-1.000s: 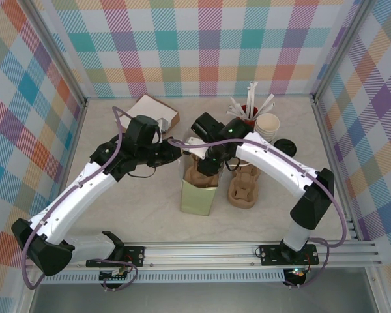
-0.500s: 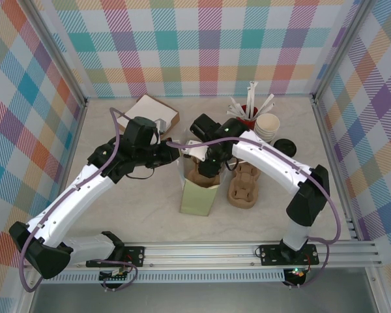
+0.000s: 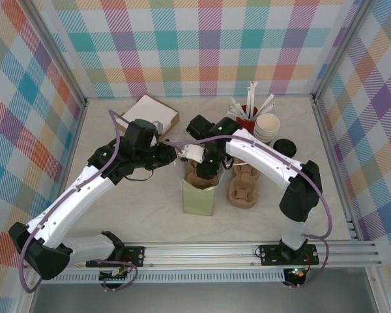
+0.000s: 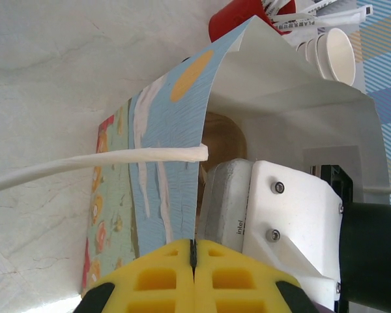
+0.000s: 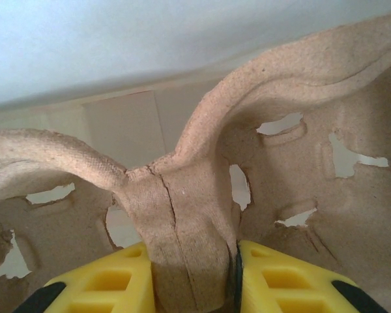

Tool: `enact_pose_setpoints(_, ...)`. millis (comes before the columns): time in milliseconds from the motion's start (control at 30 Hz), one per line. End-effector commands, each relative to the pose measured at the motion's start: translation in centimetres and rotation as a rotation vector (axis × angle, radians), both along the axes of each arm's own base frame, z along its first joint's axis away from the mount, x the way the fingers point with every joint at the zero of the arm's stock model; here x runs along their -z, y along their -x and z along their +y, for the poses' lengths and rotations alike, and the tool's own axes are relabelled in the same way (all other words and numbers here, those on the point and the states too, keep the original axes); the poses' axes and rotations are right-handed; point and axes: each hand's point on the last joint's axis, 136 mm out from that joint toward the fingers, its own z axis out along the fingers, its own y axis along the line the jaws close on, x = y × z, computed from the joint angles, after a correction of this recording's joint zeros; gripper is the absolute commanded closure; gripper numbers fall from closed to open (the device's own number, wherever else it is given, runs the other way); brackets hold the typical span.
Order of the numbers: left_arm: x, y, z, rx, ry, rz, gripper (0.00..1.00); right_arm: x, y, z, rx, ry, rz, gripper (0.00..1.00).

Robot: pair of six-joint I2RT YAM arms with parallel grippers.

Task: Pack the takeout coffee

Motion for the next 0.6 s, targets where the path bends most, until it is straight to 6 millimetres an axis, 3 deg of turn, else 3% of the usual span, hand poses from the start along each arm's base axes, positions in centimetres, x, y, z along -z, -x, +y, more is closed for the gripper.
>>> enact_pose_setpoints(0, -1.2, -0.2, -0.2, -0.009, 0.037, -0.038, 0.98, 1.0, 0.4, -0.8, -0.023, 0.072, 0.039, 0.69)
enact_pose_setpoints(567, -1.6, 0.2, -0.8, 0.028, 0.054, -0.029, 0.98, 4.3, 0.1, -1.0, -0.023, 0.135, 0.105, 0.68)
